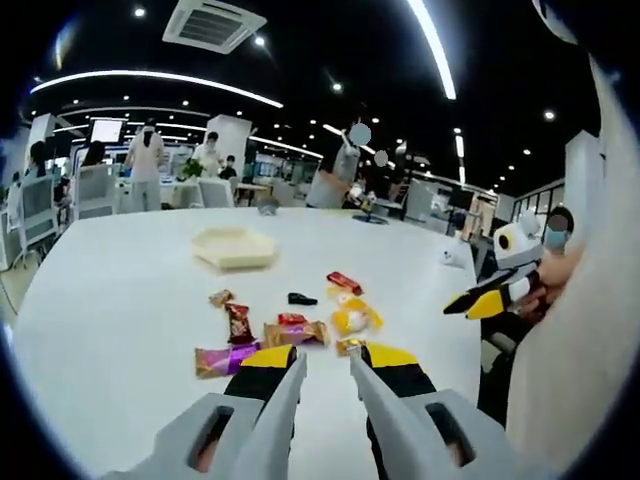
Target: Place the target food into the container with the food tongs after gripping and lifting it, then release it inside without dropping or visibly crushing the food.
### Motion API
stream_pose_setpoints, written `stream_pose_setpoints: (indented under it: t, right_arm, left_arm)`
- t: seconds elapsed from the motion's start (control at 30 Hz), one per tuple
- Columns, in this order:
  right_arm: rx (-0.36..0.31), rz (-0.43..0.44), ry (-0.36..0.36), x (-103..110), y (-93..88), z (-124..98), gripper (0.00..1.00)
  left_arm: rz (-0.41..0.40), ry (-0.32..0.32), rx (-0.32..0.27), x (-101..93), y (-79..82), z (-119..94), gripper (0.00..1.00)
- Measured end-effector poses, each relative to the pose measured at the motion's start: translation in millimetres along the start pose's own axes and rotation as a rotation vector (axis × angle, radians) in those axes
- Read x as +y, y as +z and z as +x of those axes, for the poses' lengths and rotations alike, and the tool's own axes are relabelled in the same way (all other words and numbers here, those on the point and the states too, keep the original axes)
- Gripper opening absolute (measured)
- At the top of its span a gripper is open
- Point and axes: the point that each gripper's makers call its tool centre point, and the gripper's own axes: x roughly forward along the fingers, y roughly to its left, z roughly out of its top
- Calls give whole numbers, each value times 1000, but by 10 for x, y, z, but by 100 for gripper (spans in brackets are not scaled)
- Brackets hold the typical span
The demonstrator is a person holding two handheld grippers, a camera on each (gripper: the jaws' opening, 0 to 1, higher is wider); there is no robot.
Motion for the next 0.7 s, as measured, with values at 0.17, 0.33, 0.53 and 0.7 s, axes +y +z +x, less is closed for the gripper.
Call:
stream_pose_setpoints:
  t: [0.17,0.33,0.53,0.7]
  right_arm:
    - [25,-28,-3,-96,79,28,38]
    - [67,-84,18,-154,82,150,38]
    - [73,-114,22,-252,185,220,38]
    - [102,-101,42,-246,80,271,38]
  left_arm:
    - [-32,39,-12,59,30,60,24]
    - [-40,81,-21,96,52,107,24]
    - [-56,108,-22,178,22,201,24]
    - [-49,123,-12,282,22,195,24]
